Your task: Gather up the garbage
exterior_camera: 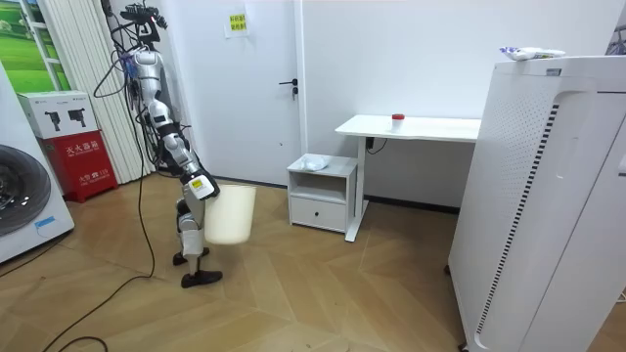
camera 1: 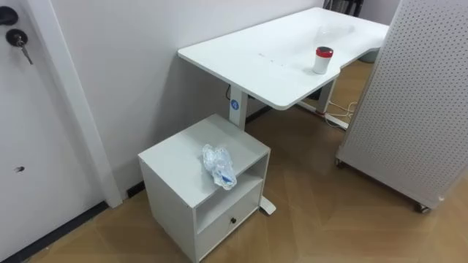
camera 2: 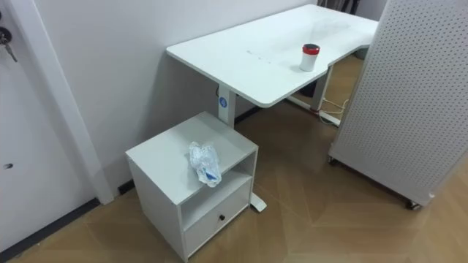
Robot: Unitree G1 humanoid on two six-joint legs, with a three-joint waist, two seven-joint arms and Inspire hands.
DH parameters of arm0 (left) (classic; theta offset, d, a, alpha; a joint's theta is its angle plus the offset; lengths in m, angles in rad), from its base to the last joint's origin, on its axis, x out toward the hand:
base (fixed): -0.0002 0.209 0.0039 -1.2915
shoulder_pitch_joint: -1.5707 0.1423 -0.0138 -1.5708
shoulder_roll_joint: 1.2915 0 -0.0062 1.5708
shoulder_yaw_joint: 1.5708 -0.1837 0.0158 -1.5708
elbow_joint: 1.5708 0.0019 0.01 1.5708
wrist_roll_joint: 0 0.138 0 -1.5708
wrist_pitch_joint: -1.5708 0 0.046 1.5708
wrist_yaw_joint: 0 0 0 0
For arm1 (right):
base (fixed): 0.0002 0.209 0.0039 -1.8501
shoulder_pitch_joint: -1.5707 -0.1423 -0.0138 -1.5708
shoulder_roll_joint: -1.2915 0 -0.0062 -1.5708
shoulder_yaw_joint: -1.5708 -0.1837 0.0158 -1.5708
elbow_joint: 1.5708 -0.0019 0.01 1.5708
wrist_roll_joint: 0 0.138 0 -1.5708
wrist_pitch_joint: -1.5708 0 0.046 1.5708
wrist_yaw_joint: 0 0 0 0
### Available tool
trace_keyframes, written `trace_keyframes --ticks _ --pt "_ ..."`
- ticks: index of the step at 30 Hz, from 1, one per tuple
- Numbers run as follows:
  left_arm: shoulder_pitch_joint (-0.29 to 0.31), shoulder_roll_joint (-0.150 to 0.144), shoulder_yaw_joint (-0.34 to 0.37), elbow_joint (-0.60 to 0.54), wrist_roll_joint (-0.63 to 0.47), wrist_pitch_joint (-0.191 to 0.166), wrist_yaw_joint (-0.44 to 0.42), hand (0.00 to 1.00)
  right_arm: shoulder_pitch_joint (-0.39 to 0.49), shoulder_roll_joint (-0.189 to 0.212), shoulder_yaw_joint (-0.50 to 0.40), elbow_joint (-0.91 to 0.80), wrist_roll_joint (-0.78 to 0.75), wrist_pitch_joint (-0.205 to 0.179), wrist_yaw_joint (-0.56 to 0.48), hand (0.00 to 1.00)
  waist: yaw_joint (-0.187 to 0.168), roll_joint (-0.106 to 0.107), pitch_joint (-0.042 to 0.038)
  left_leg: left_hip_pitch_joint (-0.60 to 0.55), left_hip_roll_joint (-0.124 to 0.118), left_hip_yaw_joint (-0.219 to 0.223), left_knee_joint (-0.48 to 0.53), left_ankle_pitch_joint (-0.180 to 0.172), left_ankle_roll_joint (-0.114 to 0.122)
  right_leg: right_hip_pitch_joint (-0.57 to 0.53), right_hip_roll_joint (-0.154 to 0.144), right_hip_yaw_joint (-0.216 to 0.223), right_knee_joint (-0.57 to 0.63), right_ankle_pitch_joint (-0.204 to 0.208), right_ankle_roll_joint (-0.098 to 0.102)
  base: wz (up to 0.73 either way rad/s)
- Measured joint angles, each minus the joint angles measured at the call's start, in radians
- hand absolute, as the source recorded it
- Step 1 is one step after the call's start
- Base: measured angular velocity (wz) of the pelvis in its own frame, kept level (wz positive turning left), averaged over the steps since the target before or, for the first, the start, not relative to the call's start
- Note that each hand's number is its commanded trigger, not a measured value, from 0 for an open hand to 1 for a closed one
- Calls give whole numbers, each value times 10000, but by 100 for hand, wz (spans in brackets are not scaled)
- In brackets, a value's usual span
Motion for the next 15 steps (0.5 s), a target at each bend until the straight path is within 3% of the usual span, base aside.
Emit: trace_keyframes --ticks 15 --pt "-114 17 3 27 -103 -34 -64 0 -106 -33 -22 64 -8 64 294 100 -21 21 78 -3 0 -62 22 -2 -2 39 -6 -71 -3 0 0 0"
